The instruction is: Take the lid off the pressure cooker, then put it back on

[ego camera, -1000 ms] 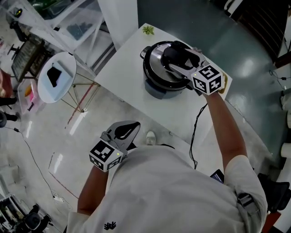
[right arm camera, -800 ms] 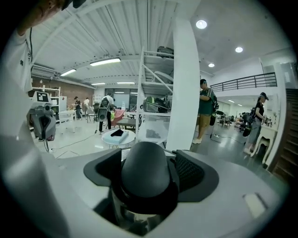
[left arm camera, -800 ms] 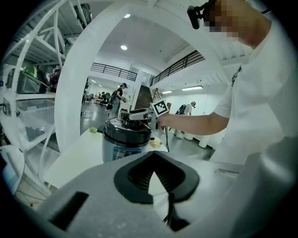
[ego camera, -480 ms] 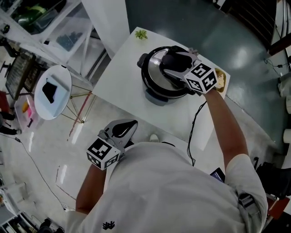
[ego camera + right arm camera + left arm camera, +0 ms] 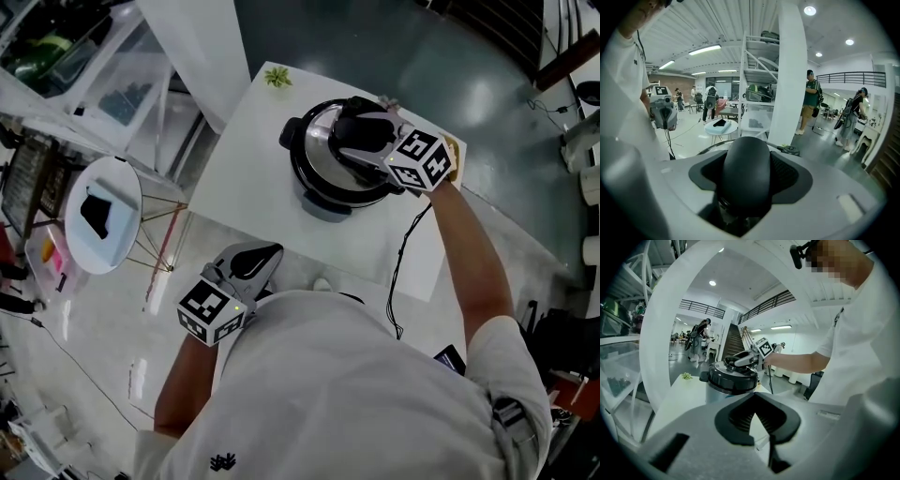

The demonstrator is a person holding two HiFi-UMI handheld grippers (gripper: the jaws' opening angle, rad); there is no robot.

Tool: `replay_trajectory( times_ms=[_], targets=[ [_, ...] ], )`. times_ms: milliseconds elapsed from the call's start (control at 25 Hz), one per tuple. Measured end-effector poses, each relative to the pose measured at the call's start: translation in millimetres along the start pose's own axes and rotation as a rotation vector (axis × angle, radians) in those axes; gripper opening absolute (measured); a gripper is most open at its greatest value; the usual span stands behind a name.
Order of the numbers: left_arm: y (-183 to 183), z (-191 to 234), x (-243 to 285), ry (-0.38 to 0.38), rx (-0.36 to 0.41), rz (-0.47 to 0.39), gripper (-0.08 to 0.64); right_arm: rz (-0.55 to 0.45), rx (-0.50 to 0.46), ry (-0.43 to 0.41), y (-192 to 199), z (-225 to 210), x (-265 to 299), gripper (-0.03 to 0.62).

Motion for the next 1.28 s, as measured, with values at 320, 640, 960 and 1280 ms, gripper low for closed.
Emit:
replay_trajectory(
  times_ms=[320,640,960,1280],
  targets=[
    [-3.6,13.0,-4.8,0.041,0.0,0.009,0.006,-0.002,0.002,0.004,-0.4,0.0,-0.5,0.293],
    [-1.3,17.7,-5.2,0.052,-0.007,0.015,0.006,-0.004,0.002,0.006,0.4,-0.1,-1.0,0.293],
    [2.8,19.1,-6.1,0.052,-0.006,0.025,0.006,-0.005,0.002,0.009,0.7,0.0,-1.5,0.293],
    [2.8,20.3,-5.2,0.055,-0.008,0.021,0.006,-0.017,0.018,0.015,-3.7,-2.1,-1.5,0.291]
  ],
)
Point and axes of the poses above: the fingertips, and each gripper's own axes: x forward along the fingers, z to its left, y out of its underside, the point moved 2 cm from there along -x, backward along the fingers, and after that the axes turned 14 degrees about -z, right-handed, at the moved point
